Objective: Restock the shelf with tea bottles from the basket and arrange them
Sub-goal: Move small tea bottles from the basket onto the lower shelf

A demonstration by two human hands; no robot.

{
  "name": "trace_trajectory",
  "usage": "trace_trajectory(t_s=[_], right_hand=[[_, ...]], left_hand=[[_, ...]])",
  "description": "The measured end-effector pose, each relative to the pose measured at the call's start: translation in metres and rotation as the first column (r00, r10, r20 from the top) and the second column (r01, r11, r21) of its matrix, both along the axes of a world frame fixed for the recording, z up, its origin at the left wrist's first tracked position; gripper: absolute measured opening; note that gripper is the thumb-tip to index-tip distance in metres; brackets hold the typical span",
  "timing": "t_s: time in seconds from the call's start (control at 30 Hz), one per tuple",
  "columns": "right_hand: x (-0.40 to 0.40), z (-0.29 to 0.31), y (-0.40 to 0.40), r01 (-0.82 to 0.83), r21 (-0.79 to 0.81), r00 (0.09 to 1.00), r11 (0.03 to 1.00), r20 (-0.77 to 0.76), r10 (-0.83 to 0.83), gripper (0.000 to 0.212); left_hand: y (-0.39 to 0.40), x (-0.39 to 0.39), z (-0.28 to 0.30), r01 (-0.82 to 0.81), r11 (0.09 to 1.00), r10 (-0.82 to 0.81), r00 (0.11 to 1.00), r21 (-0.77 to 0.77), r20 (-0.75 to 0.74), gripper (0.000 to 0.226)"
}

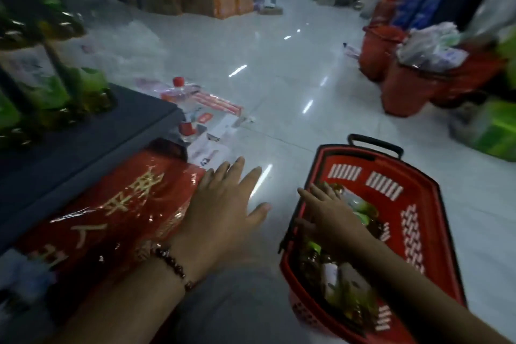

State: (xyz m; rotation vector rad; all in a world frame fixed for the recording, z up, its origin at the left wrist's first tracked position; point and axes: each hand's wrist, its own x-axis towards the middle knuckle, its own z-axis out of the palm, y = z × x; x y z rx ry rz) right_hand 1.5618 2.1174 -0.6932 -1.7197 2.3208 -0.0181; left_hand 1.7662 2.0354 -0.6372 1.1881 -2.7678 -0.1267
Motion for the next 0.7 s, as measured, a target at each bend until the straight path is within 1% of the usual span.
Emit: trace_trajectory(t_s=[0.1,0.23,0.3,0.37,0.43,0.47,0.53,0.6,0.63,0.7], right_hand=[[-0.042,-0.033,0.038,0.118,0.078,0.993,0.990,0.020,-0.120,0.074],[-0.078,-0.072,0.072,0.283,0.187,0.954,0.941,0.051,-0.297,0.075],[-0.088,-0.090,0.082,0.364,0.253,0.919,0.897,0.062,-0.390,0.073],[-0.093,-0.106,0.090,0.442,0.314,0.864,0.840,0.104,-0.493,0.066],[-0.091,-0.119,0.096,0.464,0.390,0.819,0.795,0.153,-0.553,0.055],[-0.089,-0.125,0.097,0.450,0.441,0.809,0.776,0.167,-0.564,0.052],[-0.086,-0.139,0.096,0.449,0.547,0.753,0.707,0.194,-0.629,0.056],[-0.085,-0.156,0.095,0.494,0.631,0.635,0.597,0.207,-0.744,0.069],[-0.083,-0.161,0.095,0.510,0.668,0.556,0.541,0.223,-0.800,0.076],[-0.080,-0.167,0.097,0.502,0.713,0.505,0.489,0.218,-0.835,0.084]], left_hand=[[0.017,-0.044,-0.002,0.116,0.991,-0.119,0.992,0.073,0.041,0.076],[0.029,-0.093,0.000,0.222,0.960,-0.241,0.965,0.169,0.104,0.081],[0.035,-0.119,-0.002,0.272,0.948,-0.295,0.945,0.165,0.142,0.080],[0.044,-0.150,-0.007,0.312,0.939,-0.335,0.926,0.145,0.175,0.080],[0.057,-0.177,-0.016,0.362,0.924,-0.379,0.906,0.121,0.186,0.078],[0.064,-0.188,-0.023,0.389,0.913,-0.406,0.896,0.123,0.181,0.076],[0.076,-0.199,-0.042,0.423,0.895,-0.444,0.877,0.144,0.185,0.069],[0.078,-0.199,-0.062,0.407,0.894,-0.446,0.855,0.188,0.265,0.066],[0.075,-0.197,-0.069,0.391,0.895,-0.442,0.840,0.213,0.316,0.064],[0.068,-0.191,-0.076,0.371,0.897,-0.438,0.816,0.240,0.378,0.059]])
